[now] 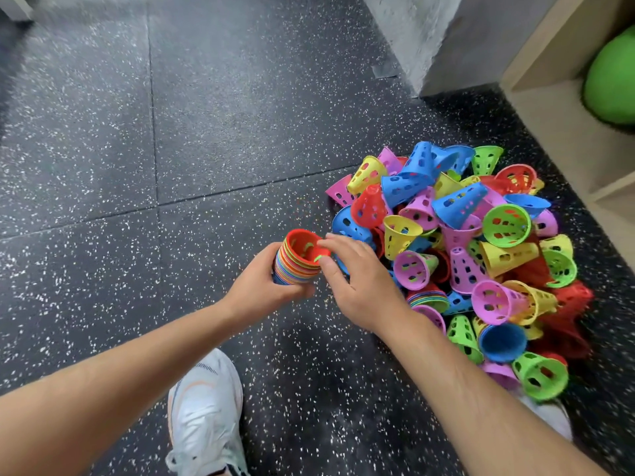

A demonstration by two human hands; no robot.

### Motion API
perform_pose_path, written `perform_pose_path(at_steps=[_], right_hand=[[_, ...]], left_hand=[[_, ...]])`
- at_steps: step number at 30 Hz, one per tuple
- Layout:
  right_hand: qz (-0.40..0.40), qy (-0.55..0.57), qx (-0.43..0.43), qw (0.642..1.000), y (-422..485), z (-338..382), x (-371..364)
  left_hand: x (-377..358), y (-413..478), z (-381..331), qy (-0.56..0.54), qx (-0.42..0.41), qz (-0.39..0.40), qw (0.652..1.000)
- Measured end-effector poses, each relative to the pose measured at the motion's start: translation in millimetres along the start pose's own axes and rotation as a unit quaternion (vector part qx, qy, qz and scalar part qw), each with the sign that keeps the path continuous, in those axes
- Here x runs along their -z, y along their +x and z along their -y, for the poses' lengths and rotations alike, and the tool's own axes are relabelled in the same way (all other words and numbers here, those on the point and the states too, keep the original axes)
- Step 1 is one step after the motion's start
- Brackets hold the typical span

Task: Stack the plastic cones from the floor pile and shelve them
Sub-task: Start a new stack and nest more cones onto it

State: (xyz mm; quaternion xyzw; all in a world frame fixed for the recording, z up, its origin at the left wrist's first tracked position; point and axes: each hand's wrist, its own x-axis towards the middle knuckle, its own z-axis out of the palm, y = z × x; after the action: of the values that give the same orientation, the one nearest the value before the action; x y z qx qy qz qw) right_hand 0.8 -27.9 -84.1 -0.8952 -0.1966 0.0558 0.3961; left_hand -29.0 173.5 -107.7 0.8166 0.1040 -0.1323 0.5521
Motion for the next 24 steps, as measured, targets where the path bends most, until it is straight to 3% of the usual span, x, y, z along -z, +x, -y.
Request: perform_pose_path(at_steps=[3,5,9,13,20,24], right_hand=[[-0.091,-0.064,-0.003,0.994,19,-11,11],[-0.111,-0.146,-0.032,0.983,38,-18,20],[-0.027,-0.326,-0.089,0.941,81,-29,40],[0.055,-0.392,-0.097,0.913,103,-45,43],[0.017,-0.333,-0.071,0.940,98,-56,51],[-0.070,-0.129,-0.097,0.984,77,-44,66]], left_hand=[[-2,2,-6,0.010,-0.003,0.004,1.000],[-2,1,-11,0.013,-0.002,0.007,1.000],[-4,-2,-18,0.013,0.000,0.002,1.000],[-6,-6,-17,0.016,-0.003,-0.005,1.000],[-9,-14,-16,0.024,0.005,-0.018,1.000],[-11,-19,-23,0.019,0.015,-0.018,1.000]])
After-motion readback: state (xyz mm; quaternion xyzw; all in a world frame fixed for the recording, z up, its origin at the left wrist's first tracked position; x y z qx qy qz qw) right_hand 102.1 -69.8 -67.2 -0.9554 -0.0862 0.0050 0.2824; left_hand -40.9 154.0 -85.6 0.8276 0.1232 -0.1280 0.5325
